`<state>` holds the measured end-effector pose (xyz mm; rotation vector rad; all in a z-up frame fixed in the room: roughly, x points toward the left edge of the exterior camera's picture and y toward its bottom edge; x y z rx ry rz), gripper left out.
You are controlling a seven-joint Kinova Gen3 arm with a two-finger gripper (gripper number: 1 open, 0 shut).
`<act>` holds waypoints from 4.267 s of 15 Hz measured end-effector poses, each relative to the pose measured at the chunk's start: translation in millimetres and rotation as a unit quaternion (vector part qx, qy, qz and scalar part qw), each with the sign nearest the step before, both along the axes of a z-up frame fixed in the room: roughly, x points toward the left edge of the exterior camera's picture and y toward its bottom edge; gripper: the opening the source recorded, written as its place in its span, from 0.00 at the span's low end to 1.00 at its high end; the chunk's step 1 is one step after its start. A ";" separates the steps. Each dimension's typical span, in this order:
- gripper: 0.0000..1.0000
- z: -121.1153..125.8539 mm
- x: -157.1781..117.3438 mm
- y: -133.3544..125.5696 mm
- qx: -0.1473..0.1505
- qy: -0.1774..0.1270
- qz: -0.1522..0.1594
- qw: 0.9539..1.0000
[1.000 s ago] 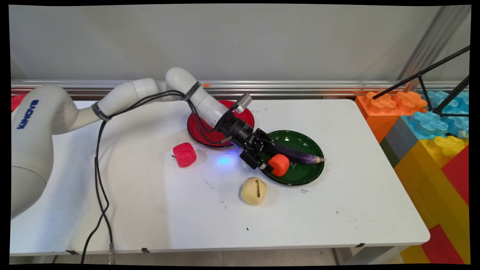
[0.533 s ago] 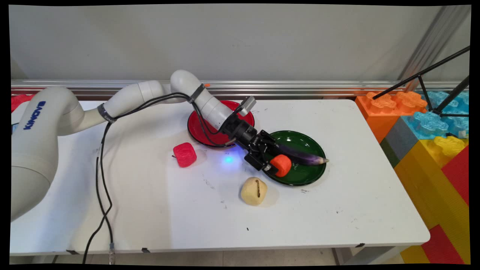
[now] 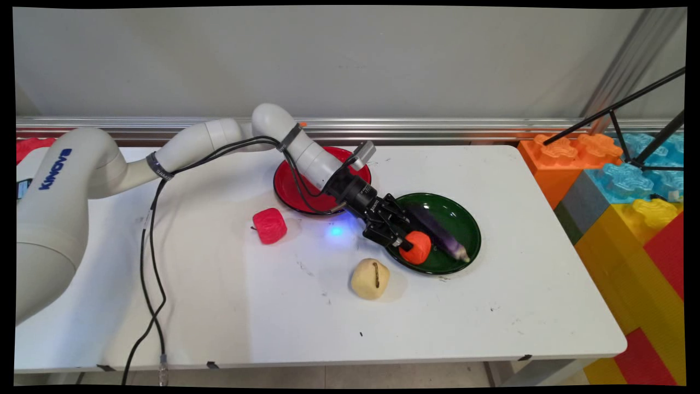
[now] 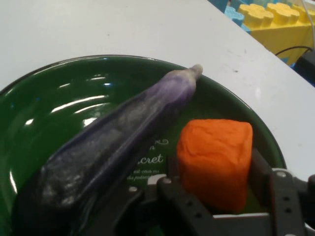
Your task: Place the picked object on the table
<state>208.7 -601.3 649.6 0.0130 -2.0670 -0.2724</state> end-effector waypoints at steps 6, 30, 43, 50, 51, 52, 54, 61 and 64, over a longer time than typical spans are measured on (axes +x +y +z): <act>0.00 7.9 10.4 -3.8 -0.006 -0.003 0.011 1.000; 0.00 126.4 142.2 63.0 0.030 0.009 0.013 0.999; 0.00 111.4 186.7 77.4 0.028 -0.023 0.012 0.999; 0.00 91.0 169.6 70.9 0.021 -0.023 0.013 0.999; 0.00 87.8 167.8 70.3 0.020 -0.024 0.013 0.999; 0.00 84.8 166.4 69.9 0.020 -0.025 0.012 0.999; 0.00 78.6 164.4 69.7 0.019 -0.027 0.011 0.999; 0.00 62.8 158.2 67.3 0.016 -0.032 0.009 0.999; 1.00 58.8 158.0 65.8 0.015 -0.033 0.010 0.999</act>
